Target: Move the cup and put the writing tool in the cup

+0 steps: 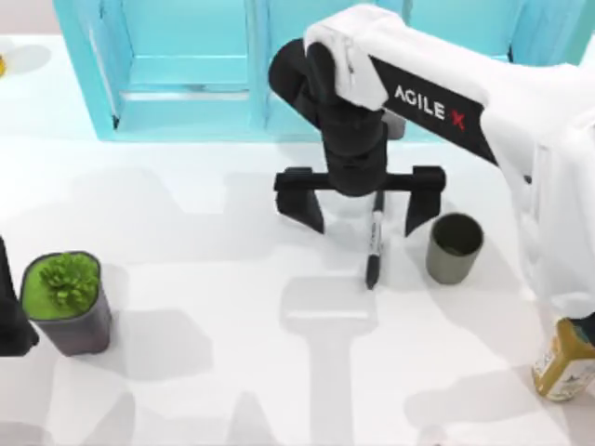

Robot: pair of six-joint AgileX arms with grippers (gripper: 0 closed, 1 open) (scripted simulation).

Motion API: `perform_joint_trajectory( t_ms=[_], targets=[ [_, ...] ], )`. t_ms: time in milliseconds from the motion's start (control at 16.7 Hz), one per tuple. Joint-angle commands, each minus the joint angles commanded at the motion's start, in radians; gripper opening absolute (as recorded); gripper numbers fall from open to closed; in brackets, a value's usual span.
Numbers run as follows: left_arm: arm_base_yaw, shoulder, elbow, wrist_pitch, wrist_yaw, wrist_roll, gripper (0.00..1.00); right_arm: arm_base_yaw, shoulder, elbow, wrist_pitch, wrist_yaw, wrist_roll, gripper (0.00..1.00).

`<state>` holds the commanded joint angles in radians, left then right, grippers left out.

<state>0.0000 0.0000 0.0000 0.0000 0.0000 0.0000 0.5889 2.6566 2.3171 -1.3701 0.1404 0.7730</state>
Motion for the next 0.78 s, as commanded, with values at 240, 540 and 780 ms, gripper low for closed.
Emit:
perform_joint_trajectory(
  t_ms=[240, 540, 780],
  targets=[
    [0.0, 0.0, 0.0, 0.0, 0.0, 0.0, 1.0, -0.002, -0.038, -0.116, 0.078, 0.0, -0.003, 1.0],
    [0.0, 0.0, 0.0, 0.0, 0.0, 0.0, 1.0, -0.003, -0.057, -0.173, 0.117, 0.0, -0.004, 1.0],
    [0.0, 0.0, 0.0, 0.0, 0.0, 0.0, 1.0, -0.003, -0.057, -0.173, 0.117, 0.0, -0.004, 1.0]
  ],
)
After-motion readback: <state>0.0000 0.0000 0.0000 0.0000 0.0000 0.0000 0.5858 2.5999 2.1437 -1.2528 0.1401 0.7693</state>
